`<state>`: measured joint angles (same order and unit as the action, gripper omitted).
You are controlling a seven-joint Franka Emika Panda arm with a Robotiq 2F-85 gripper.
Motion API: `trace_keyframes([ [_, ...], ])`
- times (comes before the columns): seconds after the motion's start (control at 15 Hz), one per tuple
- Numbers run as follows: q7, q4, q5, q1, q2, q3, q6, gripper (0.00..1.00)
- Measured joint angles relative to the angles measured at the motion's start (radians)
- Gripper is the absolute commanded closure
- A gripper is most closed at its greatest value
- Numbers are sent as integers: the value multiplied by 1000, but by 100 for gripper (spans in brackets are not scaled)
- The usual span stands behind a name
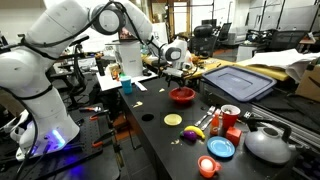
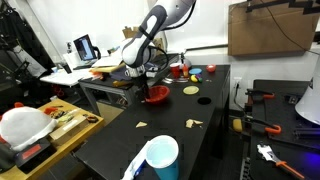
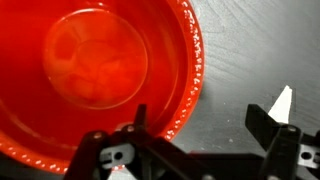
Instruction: Move the toothpaste tube and red bowl to the left.
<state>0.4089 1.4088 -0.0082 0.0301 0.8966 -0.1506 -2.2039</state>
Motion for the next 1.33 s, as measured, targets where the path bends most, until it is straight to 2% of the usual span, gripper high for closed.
trace_keyframes([
  [0.33, 0, -13, 1, -5, 0, -29, 10, 0],
  [0.87, -1, -13, 0, -23, 16, -34, 26, 0],
  [1.33, -25, -12, -8, -24, 7, 21, 5, 0],
])
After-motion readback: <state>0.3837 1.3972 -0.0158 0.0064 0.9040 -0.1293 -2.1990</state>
